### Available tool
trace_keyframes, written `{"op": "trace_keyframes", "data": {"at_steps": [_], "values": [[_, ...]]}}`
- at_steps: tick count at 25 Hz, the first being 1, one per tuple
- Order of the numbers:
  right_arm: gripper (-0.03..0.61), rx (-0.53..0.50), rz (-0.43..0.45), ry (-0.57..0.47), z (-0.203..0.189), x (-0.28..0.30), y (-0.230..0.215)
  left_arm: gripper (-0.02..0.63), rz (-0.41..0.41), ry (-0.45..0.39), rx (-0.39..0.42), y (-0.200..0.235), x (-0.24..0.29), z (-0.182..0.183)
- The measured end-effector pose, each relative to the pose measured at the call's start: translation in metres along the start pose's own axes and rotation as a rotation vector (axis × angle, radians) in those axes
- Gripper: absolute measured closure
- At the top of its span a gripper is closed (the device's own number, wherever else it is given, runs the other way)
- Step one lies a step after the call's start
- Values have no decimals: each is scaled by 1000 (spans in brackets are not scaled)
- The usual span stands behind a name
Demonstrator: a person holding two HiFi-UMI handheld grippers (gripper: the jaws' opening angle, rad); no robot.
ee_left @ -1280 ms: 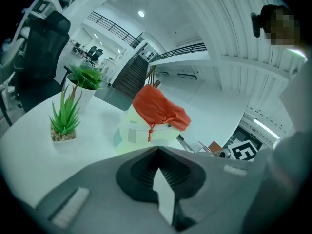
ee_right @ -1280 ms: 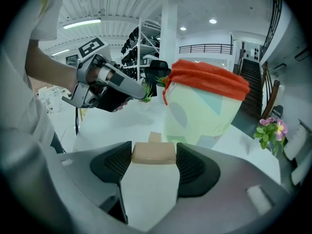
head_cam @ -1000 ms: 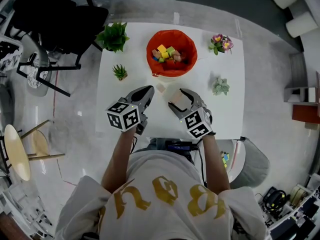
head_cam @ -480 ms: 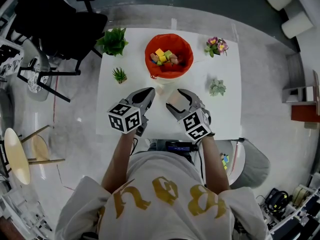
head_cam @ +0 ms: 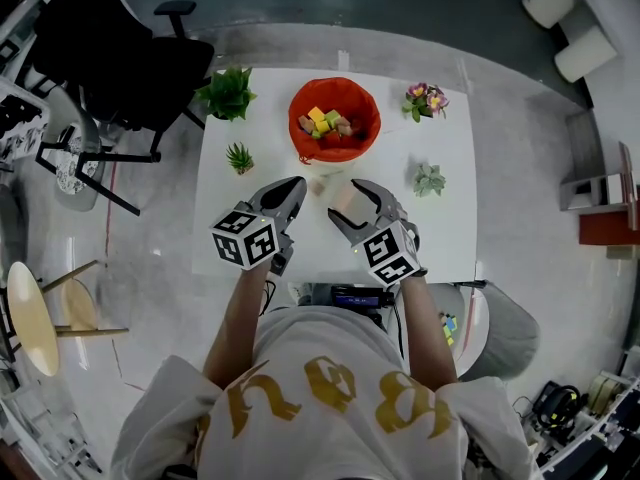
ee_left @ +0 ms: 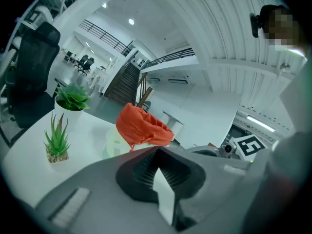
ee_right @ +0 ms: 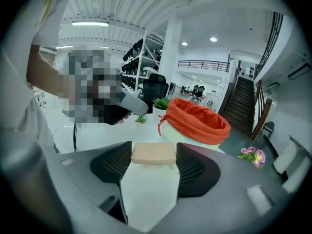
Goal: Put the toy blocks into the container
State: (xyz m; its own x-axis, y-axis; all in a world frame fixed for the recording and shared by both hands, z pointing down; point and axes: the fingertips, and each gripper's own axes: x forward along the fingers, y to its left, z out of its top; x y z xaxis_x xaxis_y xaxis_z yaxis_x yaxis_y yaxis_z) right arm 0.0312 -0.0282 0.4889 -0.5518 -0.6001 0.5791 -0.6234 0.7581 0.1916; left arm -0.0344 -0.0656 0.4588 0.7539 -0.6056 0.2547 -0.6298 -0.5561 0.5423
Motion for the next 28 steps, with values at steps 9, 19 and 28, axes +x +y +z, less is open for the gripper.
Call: {"op": "trace_keyframes", "data": {"at_steps": [9, 19, 28], "values": [[265, -27, -24, -32, 21, -9, 2, 614, -23, -36, 18, -11, -4, 17], [265, -22, -75, -106, 52, -18, -17, 614, -42, -73, 19, -16, -5, 34], [265, -9, -112, -139, 67, -22, -46, 614, -51, -131, -23, -8, 2, 56]]}}
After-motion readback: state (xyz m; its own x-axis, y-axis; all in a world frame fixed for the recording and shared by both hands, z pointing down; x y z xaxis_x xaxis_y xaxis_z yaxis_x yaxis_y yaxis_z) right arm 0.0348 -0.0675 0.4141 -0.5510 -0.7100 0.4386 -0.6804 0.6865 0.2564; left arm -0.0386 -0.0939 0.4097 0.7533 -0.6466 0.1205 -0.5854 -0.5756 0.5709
